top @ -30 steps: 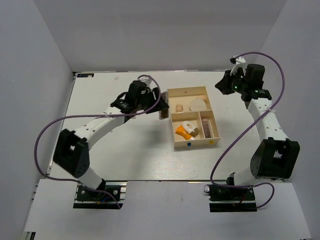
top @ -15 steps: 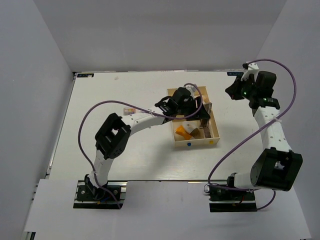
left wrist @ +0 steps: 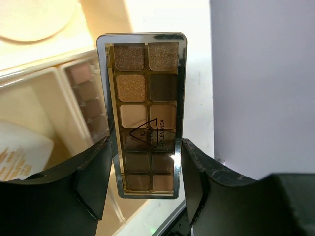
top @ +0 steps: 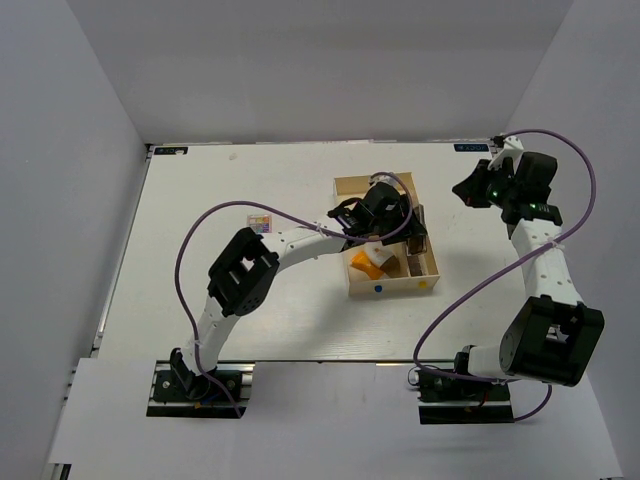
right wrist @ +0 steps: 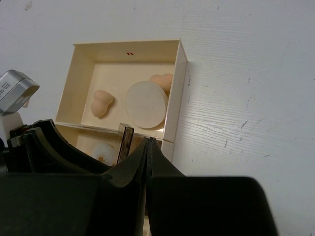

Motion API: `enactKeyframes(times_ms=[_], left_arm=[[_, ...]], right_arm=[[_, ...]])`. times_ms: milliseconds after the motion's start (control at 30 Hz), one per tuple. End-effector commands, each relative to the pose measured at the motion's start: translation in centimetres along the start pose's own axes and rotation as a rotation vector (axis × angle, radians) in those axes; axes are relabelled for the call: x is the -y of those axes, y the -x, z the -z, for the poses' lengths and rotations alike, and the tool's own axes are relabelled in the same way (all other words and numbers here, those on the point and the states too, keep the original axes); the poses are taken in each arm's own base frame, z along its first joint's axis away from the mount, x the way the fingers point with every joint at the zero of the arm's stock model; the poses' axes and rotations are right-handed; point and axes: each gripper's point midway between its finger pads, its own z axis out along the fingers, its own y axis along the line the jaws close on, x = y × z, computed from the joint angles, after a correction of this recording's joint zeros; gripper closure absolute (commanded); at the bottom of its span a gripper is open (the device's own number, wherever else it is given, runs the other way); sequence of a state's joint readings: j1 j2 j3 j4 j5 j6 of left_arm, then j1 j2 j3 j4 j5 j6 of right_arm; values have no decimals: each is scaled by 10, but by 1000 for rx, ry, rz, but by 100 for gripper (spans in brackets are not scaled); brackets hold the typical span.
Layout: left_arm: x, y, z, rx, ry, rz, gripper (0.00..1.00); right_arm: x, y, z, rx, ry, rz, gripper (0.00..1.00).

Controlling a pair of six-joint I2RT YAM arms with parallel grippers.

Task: Organize the makeup

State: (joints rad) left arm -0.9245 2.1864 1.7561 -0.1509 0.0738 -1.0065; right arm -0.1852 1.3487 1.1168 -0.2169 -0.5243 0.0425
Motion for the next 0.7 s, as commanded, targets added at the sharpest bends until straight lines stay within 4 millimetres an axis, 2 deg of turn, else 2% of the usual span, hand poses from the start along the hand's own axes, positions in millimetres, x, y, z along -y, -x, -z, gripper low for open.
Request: enactKeyframes(times_ms=[0,167,433,567,667], left_arm=[[11,10,4,48,18,44,58],[10,5,-6,17,19,60,43],[13,5,-8,11,16,61,39],[13,5,-8,9,18,66,27],[18,7,-7,10,3,65,23]], right_arm=[[-10,15,7,62,38,6,100],[-13,12,7,58,52,4,100],[-13,12,7,60,57,1,100],[-13,12,7,58,58,-3,100],[-13,11,7,57,60,-3,100]])
